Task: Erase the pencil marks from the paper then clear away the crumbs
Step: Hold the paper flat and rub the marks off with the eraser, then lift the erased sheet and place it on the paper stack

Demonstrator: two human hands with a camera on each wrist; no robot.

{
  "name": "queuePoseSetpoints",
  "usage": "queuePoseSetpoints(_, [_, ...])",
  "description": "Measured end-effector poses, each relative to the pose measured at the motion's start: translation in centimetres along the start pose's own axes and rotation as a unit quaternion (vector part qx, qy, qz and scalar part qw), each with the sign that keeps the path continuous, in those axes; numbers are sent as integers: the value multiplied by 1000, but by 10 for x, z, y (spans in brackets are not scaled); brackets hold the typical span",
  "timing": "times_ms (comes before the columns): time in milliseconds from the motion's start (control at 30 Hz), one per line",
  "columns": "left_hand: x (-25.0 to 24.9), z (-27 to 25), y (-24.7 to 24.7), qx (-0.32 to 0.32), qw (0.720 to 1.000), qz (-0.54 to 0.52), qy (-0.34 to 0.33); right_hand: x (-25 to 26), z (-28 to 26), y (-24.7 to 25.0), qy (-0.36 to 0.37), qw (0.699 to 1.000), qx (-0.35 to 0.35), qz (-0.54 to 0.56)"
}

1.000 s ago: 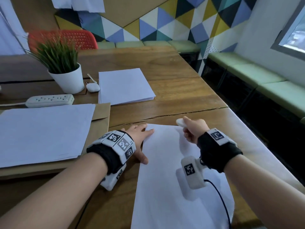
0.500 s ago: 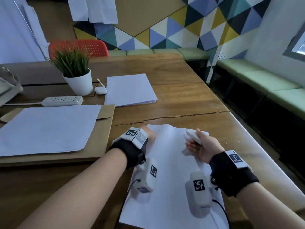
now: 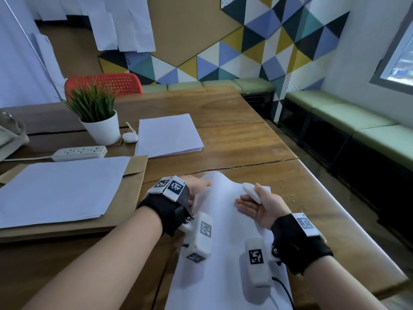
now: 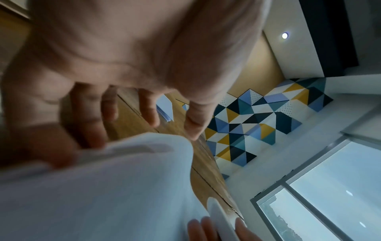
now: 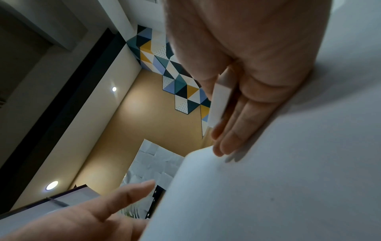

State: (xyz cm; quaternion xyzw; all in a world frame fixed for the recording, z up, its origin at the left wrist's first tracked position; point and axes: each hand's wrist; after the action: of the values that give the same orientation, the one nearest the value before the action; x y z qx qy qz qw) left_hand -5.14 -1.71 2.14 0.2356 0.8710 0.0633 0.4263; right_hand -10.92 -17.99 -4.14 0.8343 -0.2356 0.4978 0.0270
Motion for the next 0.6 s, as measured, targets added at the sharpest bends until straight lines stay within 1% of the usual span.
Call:
queuePoseSetpoints(33, [1,0,0,6,1000,-19,7,0,1,0,-1,1000,0,-2])
queuePoseSetpoints(100, [3,-2,1,7,1000,-12,23,0,1,0,-1,1000,-2,-1])
queuePoseSetpoints(200, [7,-7,0,9,999,-43,27,0,0,0,-3,1000,-4,-3])
queuePoseSetpoints(267, [9,-7,-7,30,997,-46,45,1,-1,0,-6,1000,-6,-5])
queuePoseSetpoints(333, [10,-8,-14,46,997,-42,41,1,-1,0,-9,1000,-2,-1])
queuePoseSetpoints(400, [11,-10,-21,44,998,-25,20,1,0,0,-12,1000,2,7])
queuePoseSetpoints(533, [7,-12,-29,42,997,-21,-62,0,1,3,-9,1000,6,29])
queuePoseSetpoints(567, [5,-13,-27,30,995,-12,-91,0,1,4,-8,999,12,38])
queuePoseSetpoints(600, [1,-14,-24,16,991,16,-135,-1,-1,6,-5,999,21,50])
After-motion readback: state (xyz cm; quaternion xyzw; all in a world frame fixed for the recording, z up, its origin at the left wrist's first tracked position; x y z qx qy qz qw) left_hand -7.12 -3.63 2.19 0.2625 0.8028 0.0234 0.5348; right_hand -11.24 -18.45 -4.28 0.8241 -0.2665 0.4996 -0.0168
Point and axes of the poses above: each hand's wrist, its own z-axis towards the middle knuckle, its own y-axis out of the back of the hand, x = y × z, and after that the axes turned 13 degrees about -z, right-handed
